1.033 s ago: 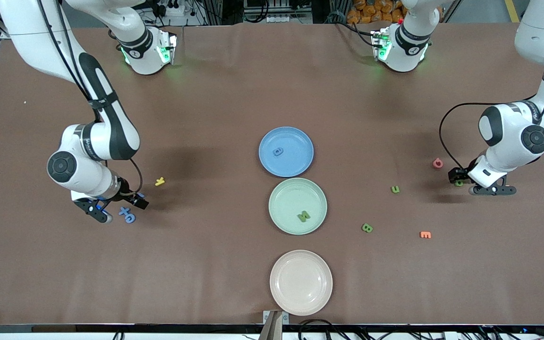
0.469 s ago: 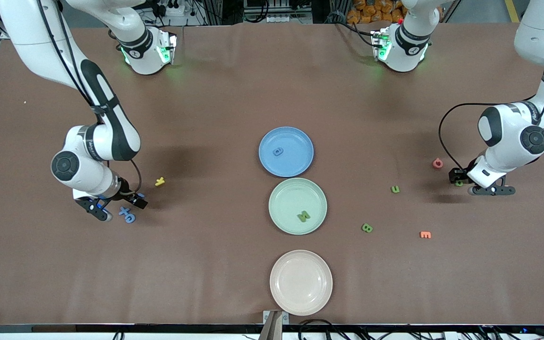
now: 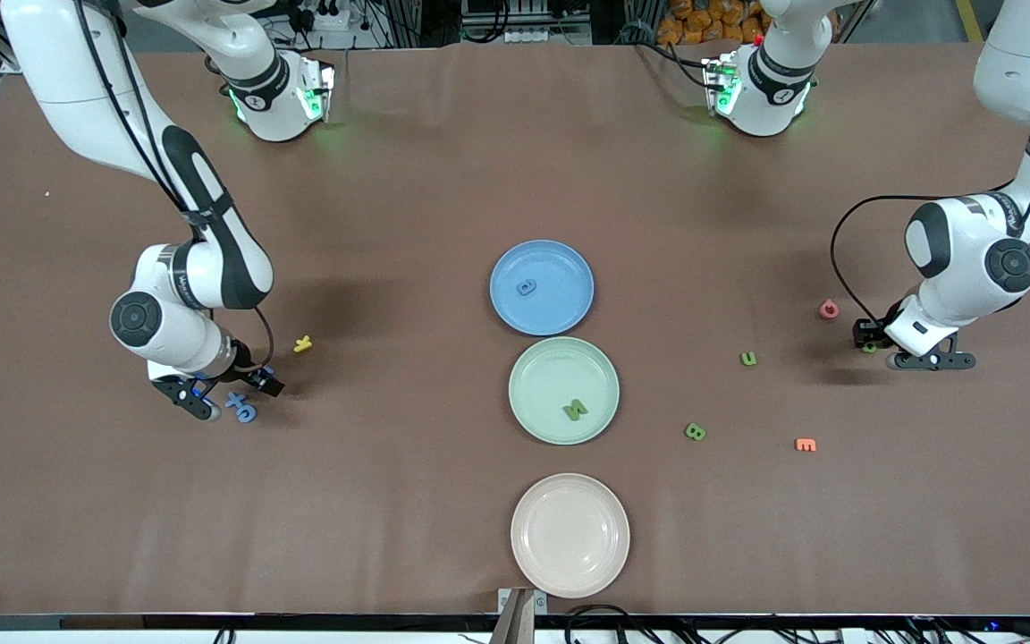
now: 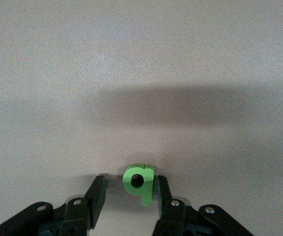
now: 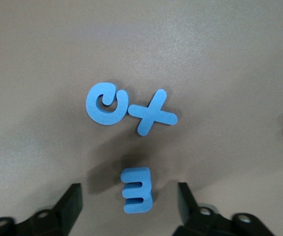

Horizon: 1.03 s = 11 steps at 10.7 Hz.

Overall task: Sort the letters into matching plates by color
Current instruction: 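Grasp blue m with the right gripper while the left gripper lifts q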

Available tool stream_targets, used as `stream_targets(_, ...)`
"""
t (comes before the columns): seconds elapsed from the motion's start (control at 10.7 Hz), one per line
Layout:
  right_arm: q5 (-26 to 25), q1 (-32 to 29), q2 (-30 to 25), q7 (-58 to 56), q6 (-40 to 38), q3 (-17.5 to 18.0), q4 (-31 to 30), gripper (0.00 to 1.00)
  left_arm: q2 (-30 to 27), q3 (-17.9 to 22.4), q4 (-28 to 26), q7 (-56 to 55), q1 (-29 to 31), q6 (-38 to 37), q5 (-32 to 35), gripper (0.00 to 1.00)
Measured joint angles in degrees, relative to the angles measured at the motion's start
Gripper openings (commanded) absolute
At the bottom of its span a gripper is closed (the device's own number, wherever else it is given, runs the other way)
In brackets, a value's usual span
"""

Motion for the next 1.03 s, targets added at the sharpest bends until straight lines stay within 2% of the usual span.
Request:
stream_targets(0.09, -0.31, 0.00, 0.00, -0.51, 0.01, 0.00, 0.00, 0.55, 0.01, 0.00, 0.04, 0.00, 0.00, 0.00, 0.00, 0.42)
stream_targets(0.28, -0.64, 0.00, 0.00, -1.61, 0.01, 0.00, 0.00, 0.53, 0.13, -0.01, 0.11, 0.00, 0.00, 0.00, 0.00, 0.23)
stream_targets(0.38, -0.66, 0.00, 0.02, -2.00, 0.01, 0.00, -0.02, 0.50, 0.15, -0.03, 0.24, 0.00, 0.00, 0.00, 0.00, 0.06)
stream_targets(0.47, -0.68, 0.00, 0.03, -2.26, 0.03, 0.00, -0.11, 0.47, 0.17, -0.05, 0.30, 0.00, 0.00, 0.00, 0.00, 0.00)
stream_targets(0.66, -0.75, 0.00, 0.03, -2.53, 1.53, 0.00, -1.17, 0.40, 0.19, -0.07, 0.44, 0.00, 0.00, -0.04, 0.00, 0.00)
stream_targets(0.94, -0.79, 0.00, -0.16, -3.22, 2.05, 0.06, -1.35, 0.26, 0.21, -0.13, 0.66, 0.00, -0.07, -0.04, 0.00, 0.00)
stream_targets(1.03, -0.85, 0.00, -0.19, -3.33, 2.10, 0.06, -1.40, 0.17, 0.21, -0.20, 0.85, 0.00, -0.08, -0.04, 0.00, 0.00)
